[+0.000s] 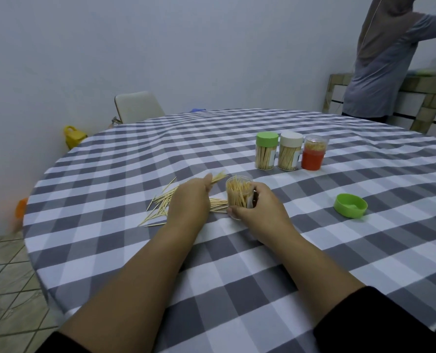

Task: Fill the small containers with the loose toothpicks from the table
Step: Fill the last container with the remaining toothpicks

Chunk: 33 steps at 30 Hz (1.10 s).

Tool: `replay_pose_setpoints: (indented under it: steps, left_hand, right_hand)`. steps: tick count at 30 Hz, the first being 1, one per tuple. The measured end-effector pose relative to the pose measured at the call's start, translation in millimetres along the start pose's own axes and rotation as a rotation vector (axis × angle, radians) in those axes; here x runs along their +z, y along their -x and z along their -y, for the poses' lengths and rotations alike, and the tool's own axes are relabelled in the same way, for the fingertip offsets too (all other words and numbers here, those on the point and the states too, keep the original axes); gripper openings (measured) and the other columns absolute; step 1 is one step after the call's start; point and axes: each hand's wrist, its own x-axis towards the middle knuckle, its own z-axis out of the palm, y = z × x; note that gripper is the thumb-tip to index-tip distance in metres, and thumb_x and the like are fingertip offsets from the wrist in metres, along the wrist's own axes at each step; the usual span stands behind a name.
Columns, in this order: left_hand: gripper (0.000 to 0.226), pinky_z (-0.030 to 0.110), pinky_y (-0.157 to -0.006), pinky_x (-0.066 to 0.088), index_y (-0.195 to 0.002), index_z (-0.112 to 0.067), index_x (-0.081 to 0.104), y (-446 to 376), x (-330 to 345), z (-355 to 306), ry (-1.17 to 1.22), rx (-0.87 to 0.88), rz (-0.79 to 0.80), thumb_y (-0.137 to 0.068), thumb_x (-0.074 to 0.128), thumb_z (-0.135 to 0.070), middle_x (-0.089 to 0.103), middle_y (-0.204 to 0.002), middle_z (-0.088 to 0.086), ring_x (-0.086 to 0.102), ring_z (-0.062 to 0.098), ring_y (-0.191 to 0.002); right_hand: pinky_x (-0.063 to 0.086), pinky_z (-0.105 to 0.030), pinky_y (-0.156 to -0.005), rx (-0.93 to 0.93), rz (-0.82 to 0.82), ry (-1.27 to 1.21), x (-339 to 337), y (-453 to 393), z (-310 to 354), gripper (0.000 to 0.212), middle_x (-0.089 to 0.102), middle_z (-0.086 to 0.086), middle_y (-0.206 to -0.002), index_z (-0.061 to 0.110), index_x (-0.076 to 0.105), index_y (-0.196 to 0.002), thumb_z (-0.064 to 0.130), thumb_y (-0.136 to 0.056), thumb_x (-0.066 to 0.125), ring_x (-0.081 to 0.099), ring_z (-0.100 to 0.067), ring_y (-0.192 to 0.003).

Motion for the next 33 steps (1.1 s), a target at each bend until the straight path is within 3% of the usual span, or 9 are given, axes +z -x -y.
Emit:
replay_pose_setpoints:
  steps: [4, 7, 11, 15, 18, 23, 26, 30, 33]
  left_hand:
    - [0.031, 0.029, -0.084, 0.047, -0.127, -0.025, 0.060, 0, -7, 4, 0.564, -0.133, -0.160, -0.097, 0.053, -0.021, 0.069, -0.113, -0.001, 0.061, 0.015, -0.097]
    - [0.028, 0.031, -0.089, 0.052, -0.120, -0.015, 0.065, -2, -14, 5, 0.955, -0.253, -0.139, -0.093, 0.060, -0.016, 0.071, -0.104, -0.003, 0.065, 0.009, -0.097]
    - [0.027, 0.027, -0.085, 0.055, -0.119, -0.003, 0.062, -7, -23, 4, 1.407, -0.351, -0.100, -0.093, 0.056, -0.005, 0.070, -0.097, 0.000, 0.068, 0.013, -0.091]
    - [0.016, 0.025, -0.075, 0.058, -0.102, -0.007, 0.065, -8, -34, 4, 1.730, -0.369, -0.072, -0.093, 0.052, -0.002, 0.072, -0.088, 0.001, 0.071, 0.014, -0.084]
    - [0.015, 0.029, -0.080, 0.058, -0.097, -0.007, 0.065, -8, -39, 4, 1.877, -0.341, -0.050, -0.094, 0.050, -0.003, 0.073, -0.082, 0.001, 0.071, 0.015, -0.082]
    - [0.015, 0.029, -0.085, 0.055, -0.094, -0.010, 0.064, -5, -41, -1, 1.902, -0.270, 0.075, -0.091, 0.051, -0.005, 0.073, -0.082, -0.002, 0.071, 0.015, -0.085]
    - [0.016, 0.032, -0.098, 0.043, -0.093, -0.014, 0.067, 0, -35, -6, 1.687, -0.207, 0.137, -0.079, 0.061, -0.013, 0.073, -0.085, -0.005, 0.065, 0.012, -0.098]
    - [0.015, 0.023, -0.079, 0.053, -0.097, -0.015, 0.069, 7, -24, -14, 1.465, -0.185, 0.206, -0.085, 0.061, -0.010, 0.074, -0.090, -0.007, 0.061, 0.011, -0.101]
    - [0.017, 0.034, -0.089, 0.052, -0.099, -0.014, 0.070, 9, -22, -15, 1.372, -0.168, 0.260, -0.088, 0.059, -0.009, 0.074, -0.099, -0.002, 0.066, 0.014, -0.098]
  right_hand:
    - [0.050, -0.037, -0.090, -0.005, 0.007, 0.019, 2, 0, -1, 0.051, 0.061, 0.004, -0.115, 0.024, 0.047, -0.121, 0.030, -0.079, 0.075, 0.058, -0.016, -0.104]
    - [0.050, -0.040, -0.091, -0.015, 0.017, 0.039, 4, 0, 0, 0.050, 0.061, 0.005, -0.114, 0.025, 0.047, -0.121, 0.034, -0.080, 0.073, 0.058, -0.016, -0.104]
    - [0.050, -0.041, -0.092, -0.033, 0.053, 0.060, 8, 2, 1, 0.050, 0.061, 0.006, -0.114, 0.026, 0.046, -0.123, 0.038, -0.081, 0.071, 0.058, -0.016, -0.104]
    - [0.049, -0.042, -0.094, -0.063, 0.086, 0.078, 13, 5, 3, 0.052, 0.061, 0.007, -0.115, 0.028, 0.044, -0.124, 0.040, -0.081, 0.070, 0.057, -0.016, -0.106]
    - [0.048, -0.041, -0.096, -0.078, 0.108, 0.094, 16, 7, 4, 0.057, 0.059, 0.006, -0.120, 0.028, 0.042, -0.129, 0.039, -0.081, 0.070, 0.056, -0.016, -0.110]
    - [0.049, -0.039, -0.094, -0.102, 0.102, 0.112, 16, 9, 6, 0.057, 0.060, 0.007, -0.120, 0.030, 0.041, -0.129, 0.038, -0.081, 0.071, 0.056, -0.015, -0.108]
    - [0.050, -0.037, -0.090, -0.108, 0.093, 0.108, 13, 9, 6, 0.056, 0.060, 0.007, -0.117, 0.028, 0.042, -0.129, 0.037, -0.082, 0.070, 0.057, -0.014, -0.104]
    - [0.052, -0.036, -0.088, -0.103, 0.080, 0.110, 10, 9, 6, 0.055, 0.059, 0.005, -0.117, 0.026, 0.042, -0.128, 0.034, -0.081, 0.071, 0.056, -0.013, -0.103]
    - [0.052, -0.038, -0.087, -0.078, 0.071, 0.099, 8, 9, 6, 0.054, 0.059, 0.006, -0.112, 0.027, 0.043, -0.126, 0.035, -0.081, 0.071, 0.057, -0.013, -0.100]
